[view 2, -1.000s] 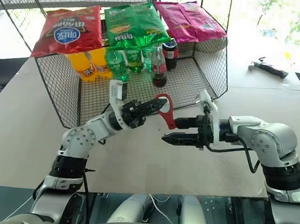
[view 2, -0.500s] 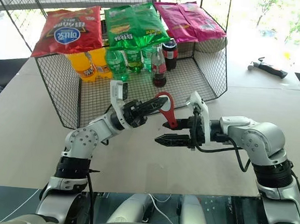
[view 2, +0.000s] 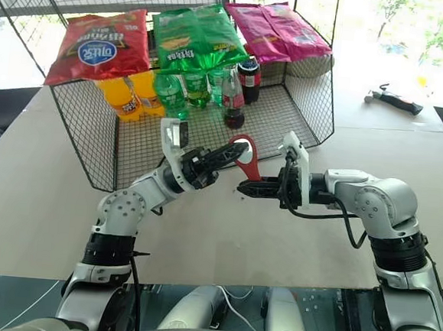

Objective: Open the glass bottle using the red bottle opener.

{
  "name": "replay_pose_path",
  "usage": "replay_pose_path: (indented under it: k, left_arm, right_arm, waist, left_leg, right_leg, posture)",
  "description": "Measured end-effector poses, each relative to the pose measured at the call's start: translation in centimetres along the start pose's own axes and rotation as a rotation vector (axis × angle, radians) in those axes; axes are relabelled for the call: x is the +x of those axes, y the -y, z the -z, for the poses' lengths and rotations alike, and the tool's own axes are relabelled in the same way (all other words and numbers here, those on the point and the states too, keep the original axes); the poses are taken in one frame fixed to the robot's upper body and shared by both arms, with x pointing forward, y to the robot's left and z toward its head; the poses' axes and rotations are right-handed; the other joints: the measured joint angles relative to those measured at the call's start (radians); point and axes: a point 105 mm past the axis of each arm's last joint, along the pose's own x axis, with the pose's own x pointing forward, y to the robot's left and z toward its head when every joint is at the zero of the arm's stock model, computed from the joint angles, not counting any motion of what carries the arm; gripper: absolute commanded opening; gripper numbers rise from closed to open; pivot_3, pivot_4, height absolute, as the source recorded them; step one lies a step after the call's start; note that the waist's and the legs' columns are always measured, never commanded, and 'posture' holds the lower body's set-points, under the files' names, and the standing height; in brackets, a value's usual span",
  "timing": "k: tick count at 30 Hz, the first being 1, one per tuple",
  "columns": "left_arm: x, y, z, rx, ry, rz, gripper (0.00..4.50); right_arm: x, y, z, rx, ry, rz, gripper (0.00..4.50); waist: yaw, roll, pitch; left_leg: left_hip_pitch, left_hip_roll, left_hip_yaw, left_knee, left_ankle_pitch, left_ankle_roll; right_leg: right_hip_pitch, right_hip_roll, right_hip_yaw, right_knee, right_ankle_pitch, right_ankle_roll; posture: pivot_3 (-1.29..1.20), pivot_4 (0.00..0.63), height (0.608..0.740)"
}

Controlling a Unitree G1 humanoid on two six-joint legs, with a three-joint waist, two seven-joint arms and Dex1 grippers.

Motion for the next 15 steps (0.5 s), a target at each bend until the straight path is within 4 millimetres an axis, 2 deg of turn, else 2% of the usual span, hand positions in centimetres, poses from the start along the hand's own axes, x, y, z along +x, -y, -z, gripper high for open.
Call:
replay_pose_path:
  k: [7,10,15]
  left_arm:
    - [-0.36,0.22,0.1,0.001,0.009,-0.004,0.0]
    - [-0.45,0.18,0.3,0.005,0.003,-0.011,0.93]
    - [-0.67,-0.26,0.24,0.021,0.004,-0.048,3.53]
  right_arm:
    - [0.1,-0.18,0.11,0.016,0.006,-0.016,0.07]
    - [0.05,-0.3,0.35,0.032,0.002,-0.025,0.0]
    - [0.05,-1.03,0.28,0.011,-0.004,-0.05,0.0]
  waist:
    - [0.001,0.0,0.0]
    - [0.0,0.0,0.0]
    - [0.0,0.0,0.0]
  left_leg:
    - [0.0,0.0,0.0,0.001,0.0,0.0]
    - [0.0,0.0,0.0,0.0,0.0,0.0]
    - [0.0,0.0,0.001,0.001,0.0,0.0]
  right_leg:
    - [0.0,0.0,0.0,0.001,0.0,0.0]
    - [0.0,0.0,0.0,0.001,0.0,0.0]
    - [0.0,0.0,0.001,0.001,0.0,0.0]
  posture:
    - [0.0,0.15,0.735]
    - [0.0,0.15,0.735]
    - [0.0,0.15,0.735]
